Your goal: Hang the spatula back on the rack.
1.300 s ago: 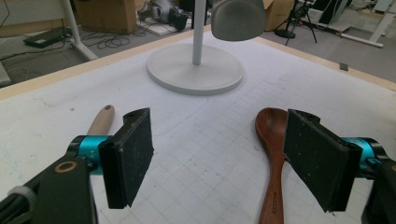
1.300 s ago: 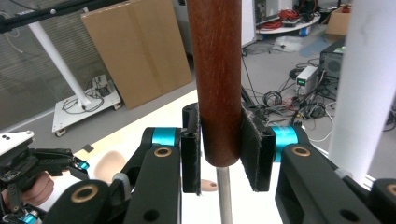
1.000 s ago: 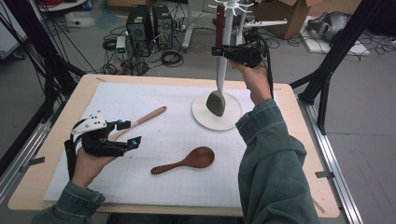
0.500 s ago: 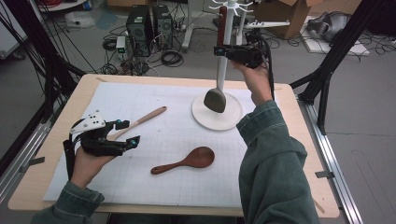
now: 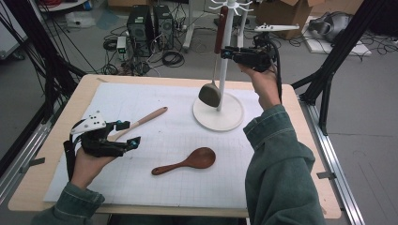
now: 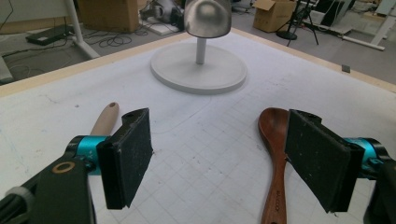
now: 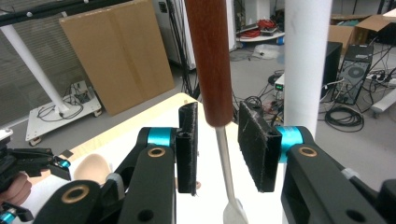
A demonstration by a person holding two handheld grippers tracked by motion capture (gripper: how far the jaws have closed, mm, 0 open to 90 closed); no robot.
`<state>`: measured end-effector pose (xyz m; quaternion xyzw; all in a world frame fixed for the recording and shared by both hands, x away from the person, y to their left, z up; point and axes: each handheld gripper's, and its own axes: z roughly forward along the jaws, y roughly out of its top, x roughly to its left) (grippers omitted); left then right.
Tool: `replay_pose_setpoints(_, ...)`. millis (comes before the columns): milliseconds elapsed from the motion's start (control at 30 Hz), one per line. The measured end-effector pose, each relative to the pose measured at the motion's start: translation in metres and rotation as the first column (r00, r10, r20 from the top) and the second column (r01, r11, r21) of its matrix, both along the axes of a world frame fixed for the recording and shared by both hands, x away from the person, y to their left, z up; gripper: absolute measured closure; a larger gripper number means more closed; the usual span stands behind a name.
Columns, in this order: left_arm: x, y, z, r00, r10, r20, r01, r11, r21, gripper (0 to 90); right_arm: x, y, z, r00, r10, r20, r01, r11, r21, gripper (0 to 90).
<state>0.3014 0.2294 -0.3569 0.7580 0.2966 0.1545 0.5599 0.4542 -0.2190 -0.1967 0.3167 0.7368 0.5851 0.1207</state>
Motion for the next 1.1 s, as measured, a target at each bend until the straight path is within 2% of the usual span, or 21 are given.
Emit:
replay_pose_setpoints(233,0.001,0.002,0.000,0.9999,0.010,0.000,-0.010,0.9999,-0.005,23.4,-0.004,-0.005,-0.004,0.9998,0.020,-0.006,-0.020,1.000,-0.005,67.5)
replay_pose_setpoints(367,0.001,0.002,0.000,1.0000,0.009,-0.001,-0.009,0.9999,-0.006,23.4,-0.006,-0.008,-0.005,0.9989,0.047,-0.007,-0.047,0.999,0.011,72.2)
replay_pose_setpoints(500,0.001,0.002,-0.001,1.0000,0.005,-0.008,-0.005,1.0000,0.002,23.5,-0.009,-0.012,-0.008,0.9975,0.069,-0.014,-0.069,0.998,0.005,75.5)
replay_pose_setpoints(700,0.001,0.001,-0.002,0.9999,0.002,-0.011,-0.002,1.0000,0.003,23.5,-0.015,-0.018,-0.012,0.9970,0.075,-0.022,-0.075,0.997,0.000,78.7)
replay_pose_setpoints(833,0.001,0.002,-0.003,0.9998,0.005,-0.017,-0.005,1.0000,0.006,23.4,-0.018,-0.021,-0.010,0.9969,0.077,-0.014,-0.077,0.997,-0.002,79.1)
replay_pose_setpoints(1100,0.002,0.002,-0.004,0.9997,0.013,-0.021,-0.013,0.9999,0.006,23.3,-0.022,-0.028,-0.002,0.9972,0.073,0.013,-0.073,0.997,-0.012,86.1)
